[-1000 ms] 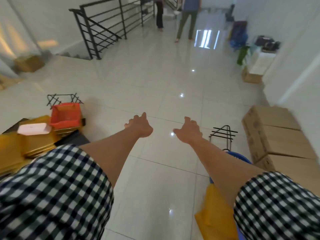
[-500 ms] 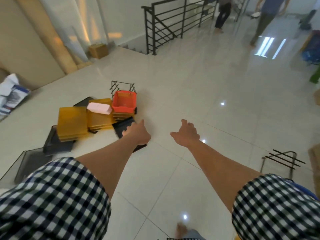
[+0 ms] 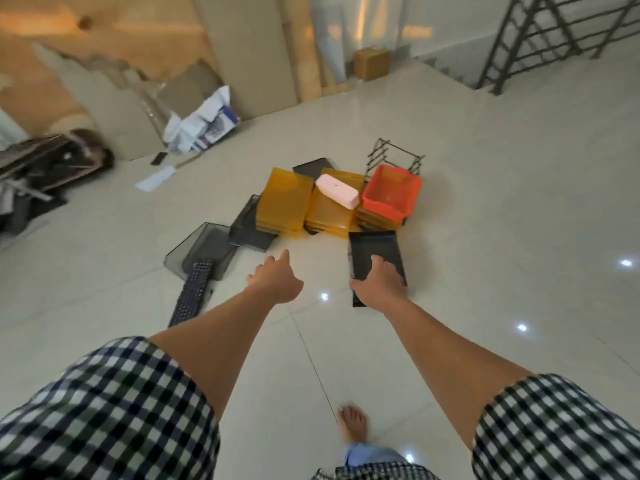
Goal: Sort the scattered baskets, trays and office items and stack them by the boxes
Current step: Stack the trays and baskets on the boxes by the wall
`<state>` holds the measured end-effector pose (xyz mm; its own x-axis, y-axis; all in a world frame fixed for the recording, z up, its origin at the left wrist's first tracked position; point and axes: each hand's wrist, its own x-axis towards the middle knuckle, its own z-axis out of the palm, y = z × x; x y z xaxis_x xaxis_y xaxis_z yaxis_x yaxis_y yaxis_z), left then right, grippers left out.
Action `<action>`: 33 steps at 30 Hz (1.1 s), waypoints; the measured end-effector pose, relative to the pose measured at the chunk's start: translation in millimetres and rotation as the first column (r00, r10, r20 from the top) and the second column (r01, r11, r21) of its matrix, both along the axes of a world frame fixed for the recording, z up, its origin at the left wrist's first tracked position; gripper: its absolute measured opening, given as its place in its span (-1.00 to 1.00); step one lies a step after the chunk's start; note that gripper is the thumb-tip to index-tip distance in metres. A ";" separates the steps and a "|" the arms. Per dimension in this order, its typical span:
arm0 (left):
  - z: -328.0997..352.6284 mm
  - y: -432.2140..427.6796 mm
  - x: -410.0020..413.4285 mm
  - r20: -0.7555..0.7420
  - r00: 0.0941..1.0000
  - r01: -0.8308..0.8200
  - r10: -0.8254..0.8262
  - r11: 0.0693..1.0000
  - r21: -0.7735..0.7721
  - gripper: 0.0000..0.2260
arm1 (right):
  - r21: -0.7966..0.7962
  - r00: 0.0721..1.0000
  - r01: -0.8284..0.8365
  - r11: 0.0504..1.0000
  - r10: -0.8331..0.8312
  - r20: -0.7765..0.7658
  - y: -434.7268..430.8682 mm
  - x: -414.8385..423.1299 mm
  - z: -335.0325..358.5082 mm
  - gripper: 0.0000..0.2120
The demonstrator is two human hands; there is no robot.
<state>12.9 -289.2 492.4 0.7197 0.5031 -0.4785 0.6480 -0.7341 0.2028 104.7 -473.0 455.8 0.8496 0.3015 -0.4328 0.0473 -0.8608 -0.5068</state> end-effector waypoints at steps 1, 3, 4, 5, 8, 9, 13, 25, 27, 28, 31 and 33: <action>-2.3 13.5 2.3 -0.001 0.999 -0.041 0.041 0.999 0.000 -0.29 | 0.007 0.999 -0.037 0.999 0.037 -0.006 17.1 7.5 -2.6 -0.22; -5.8 39.7 5.7 0.005 0.992 -0.126 0.126 0.992 -0.005 -0.29 | 0.018 0.993 -0.117 0.993 0.117 -0.012 49.6 21.7 -6.2 -0.25; -7.0 51.0 5.5 0.001 0.987 -0.162 0.162 0.987 -0.011 -0.29 | 0.021 0.988 -0.153 0.988 0.153 -0.019 64.2 26.6 -6.8 -0.25; -8.5 60.8 3.3 -0.002 0.980 -0.198 0.198 0.980 -0.017 -0.28 | 0.018 0.981 -0.191 0.981 0.192 -0.026 77.8 29.1 -7.9 -0.25; -16.4 89.4 -6.7 -0.020 0.956 -0.293 0.293 0.956 -0.011 -0.26 | 0.021 0.958 -0.283 0.959 0.284 -0.044 117.3 34.7 -16.4 -0.25; -18.6 99.6 -8.8 -0.030 0.948 -0.318 0.318 0.948 -0.008 -0.26 | 0.026 0.952 -0.303 0.953 0.304 -0.048 130.4 37.8 -18.5 -0.25; -28.5 139.8 -10.6 -0.028 0.924 -0.381 0.381 0.924 -0.012 -0.26 | 0.019 0.927 -0.371 0.928 0.372 -0.051 176.6 47.8 -27.9 -0.27; -60.5 229.2 80.3 -0.121 0.973 -0.201 0.196 0.979 -0.025 -0.26 | 0.030 0.983 -0.135 0.990 0.138 -0.119 240.3 126.4 -50.3 -0.29; -67.9 231.9 109.5 -0.146 0.983 -0.114 0.109 0.993 -0.025 -0.28 | 0.036 0.992 -0.022 0.999 0.027 -0.122 228.6 140.9 -55.0 -0.29; -71.5 230.3 126.0 -0.156 0.986 -0.072 0.066 0.997 -0.031 -0.28 | 0.035 0.992 0.035 0.999 -0.030 -0.123 220.4 147.8 -57.2 -0.29; -82.6 210.0 176.6 -0.160 0.985 0.049 -0.059 0.997 -0.064 -0.29 | 0.014 0.974 0.194 0.981 -0.191 -0.122 189.3 169.8 -66.9 -0.28; -90.8 190.0 212.1 -0.164 0.977 0.125 -0.139 0.988 -0.090 -0.28 | -0.001 0.953 0.276 0.961 -0.273 -0.133 168.1 189.3 -72.7 -0.28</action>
<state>225.0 -99.2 401.6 0.6821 0.3651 -0.6336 0.5765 -0.8015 0.1587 294.1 -304.9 383.1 0.8372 0.0731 -0.5419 -0.2571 -0.8220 -0.5081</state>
